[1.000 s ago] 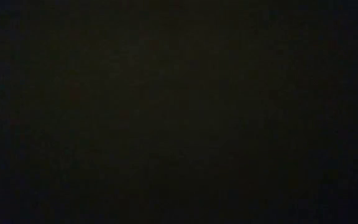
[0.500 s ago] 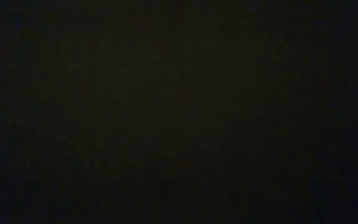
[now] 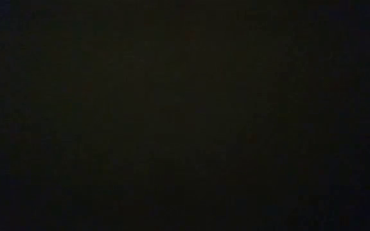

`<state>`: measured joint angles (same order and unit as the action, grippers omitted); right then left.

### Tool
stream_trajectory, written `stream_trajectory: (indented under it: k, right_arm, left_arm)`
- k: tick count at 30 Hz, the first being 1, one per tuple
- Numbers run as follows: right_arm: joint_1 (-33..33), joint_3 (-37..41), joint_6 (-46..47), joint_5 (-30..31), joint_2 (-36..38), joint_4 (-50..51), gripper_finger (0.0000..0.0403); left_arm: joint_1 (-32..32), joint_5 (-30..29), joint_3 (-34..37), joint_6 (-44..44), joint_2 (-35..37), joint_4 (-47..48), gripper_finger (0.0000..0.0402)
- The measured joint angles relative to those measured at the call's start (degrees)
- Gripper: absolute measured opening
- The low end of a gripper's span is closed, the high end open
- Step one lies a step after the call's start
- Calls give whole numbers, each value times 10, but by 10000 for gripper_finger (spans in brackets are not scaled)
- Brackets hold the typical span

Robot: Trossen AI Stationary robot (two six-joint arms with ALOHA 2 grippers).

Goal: Sort clothes
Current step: Put the green polo into the white laundry bin

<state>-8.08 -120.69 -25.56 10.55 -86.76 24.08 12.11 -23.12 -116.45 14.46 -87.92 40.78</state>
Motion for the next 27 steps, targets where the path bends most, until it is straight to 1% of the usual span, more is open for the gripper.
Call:
stream_trajectory:
  k: [4, 7, 14, 17, 22, 25, 27]
  right_arm:
    - [2, -20, -1, 3, -24, 8, 13]
    - [2, -34, -4, 14, -40, 15, 13]
    - [2, -70, -3, 15, -66, 23, 12]
    - [2, -86, 9, 15, -72, 35, 12]
    - [2, -93, 23, 10, -75, 37, 12]
    - [2, -93, 29, 10, -75, 41, 12]
    - [2, -93, 30, 10, -75, 44, 12]
  left_arm:
    - [0, 1, 17, 0, -1, -69, 391]
    - [0, 2, 31, -4, -1, -99, 392]
    - [-12, 5, 56, 3, -1, -171, 392]
    - [-19, 18, 62, 8, -1, -185, 392]
    - [-36, 22, 77, 9, -1, -206, 389]
    - [-47, 32, 84, 9, -8, -219, 378]
    - [-52, 32, 85, 10, -13, -222, 361]
